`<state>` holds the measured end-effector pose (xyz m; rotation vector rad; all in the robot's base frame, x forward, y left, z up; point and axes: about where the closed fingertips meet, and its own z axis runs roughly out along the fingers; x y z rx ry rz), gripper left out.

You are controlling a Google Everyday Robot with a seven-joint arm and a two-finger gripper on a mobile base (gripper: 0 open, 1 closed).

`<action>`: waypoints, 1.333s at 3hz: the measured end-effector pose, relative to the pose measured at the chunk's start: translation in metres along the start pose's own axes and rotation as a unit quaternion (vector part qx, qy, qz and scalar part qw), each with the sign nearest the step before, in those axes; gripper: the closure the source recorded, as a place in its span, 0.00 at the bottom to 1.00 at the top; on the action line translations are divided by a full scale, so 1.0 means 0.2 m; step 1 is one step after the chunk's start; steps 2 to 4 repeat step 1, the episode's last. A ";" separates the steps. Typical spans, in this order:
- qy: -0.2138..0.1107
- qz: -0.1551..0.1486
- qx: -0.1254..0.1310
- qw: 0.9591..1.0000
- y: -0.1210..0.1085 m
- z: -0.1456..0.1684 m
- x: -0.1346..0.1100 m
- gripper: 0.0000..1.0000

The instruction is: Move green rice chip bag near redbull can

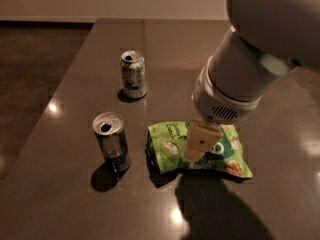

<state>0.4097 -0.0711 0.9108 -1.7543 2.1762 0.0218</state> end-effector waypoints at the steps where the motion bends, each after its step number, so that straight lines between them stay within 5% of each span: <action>1: -0.001 0.000 0.000 1.000 0.00 0.00 0.00 0.00; 4: -0.001 0.000 0.000 1.000 0.00 0.00 0.00 0.00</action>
Offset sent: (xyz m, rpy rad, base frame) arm 0.0000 0.0000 0.0000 0.0000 0.0000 0.0000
